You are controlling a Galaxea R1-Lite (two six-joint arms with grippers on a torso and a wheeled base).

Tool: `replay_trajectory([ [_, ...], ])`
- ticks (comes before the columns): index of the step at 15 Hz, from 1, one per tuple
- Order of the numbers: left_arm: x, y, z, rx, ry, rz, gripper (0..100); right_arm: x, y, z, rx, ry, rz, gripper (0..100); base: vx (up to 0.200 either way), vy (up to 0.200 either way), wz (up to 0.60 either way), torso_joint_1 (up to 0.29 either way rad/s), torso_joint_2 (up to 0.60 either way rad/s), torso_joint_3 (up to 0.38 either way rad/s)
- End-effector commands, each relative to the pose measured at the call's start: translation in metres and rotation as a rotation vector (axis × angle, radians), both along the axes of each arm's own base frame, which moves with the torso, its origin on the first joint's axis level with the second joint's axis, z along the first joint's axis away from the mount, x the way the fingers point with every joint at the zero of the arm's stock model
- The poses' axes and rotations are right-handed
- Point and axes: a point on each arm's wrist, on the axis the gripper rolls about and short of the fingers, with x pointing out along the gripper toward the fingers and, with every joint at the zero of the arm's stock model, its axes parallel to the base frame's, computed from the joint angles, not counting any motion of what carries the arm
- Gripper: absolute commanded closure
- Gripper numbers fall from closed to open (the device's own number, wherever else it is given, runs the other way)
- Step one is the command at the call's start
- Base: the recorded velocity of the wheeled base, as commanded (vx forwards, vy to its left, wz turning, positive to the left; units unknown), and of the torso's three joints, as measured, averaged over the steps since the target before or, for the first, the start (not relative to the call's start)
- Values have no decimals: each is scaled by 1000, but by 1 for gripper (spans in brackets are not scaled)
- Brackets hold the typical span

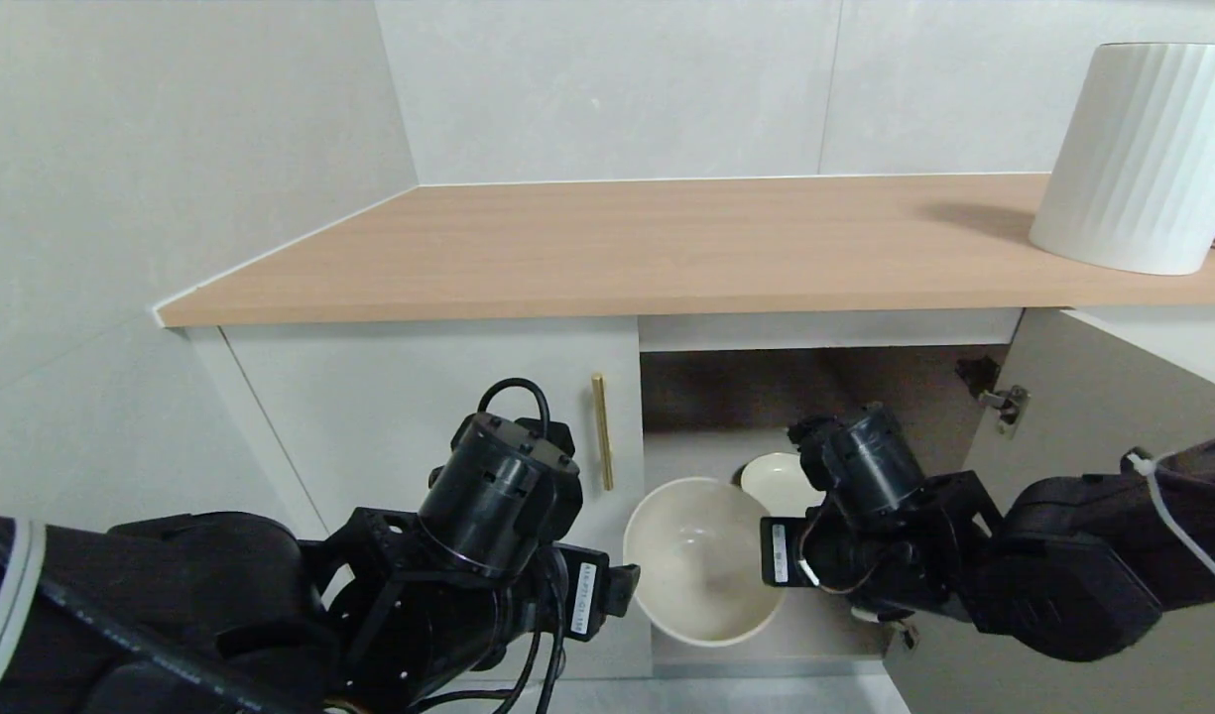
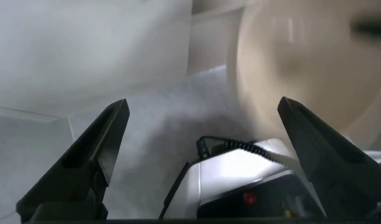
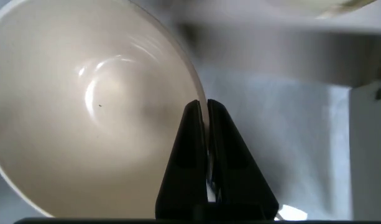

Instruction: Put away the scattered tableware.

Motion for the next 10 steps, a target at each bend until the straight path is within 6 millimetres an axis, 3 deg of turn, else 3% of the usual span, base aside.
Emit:
replay_trajectory([
  [1, -1, 2, 4, -16, -8, 6, 0, 36, -25, -34, -12, 4, -158, 100, 0, 0, 0, 0, 0, 0],
  [6, -1, 2, 5, -19, -10, 9, 0, 85, -56, -53, 65, -103, -349, 100, 0, 0, 0, 0, 0, 0],
  [10, -1, 3, 5, -20, -11, 10, 0, 106, -68, -56, 86, -125, -440, 100, 0, 0, 0, 0, 0, 0],
])
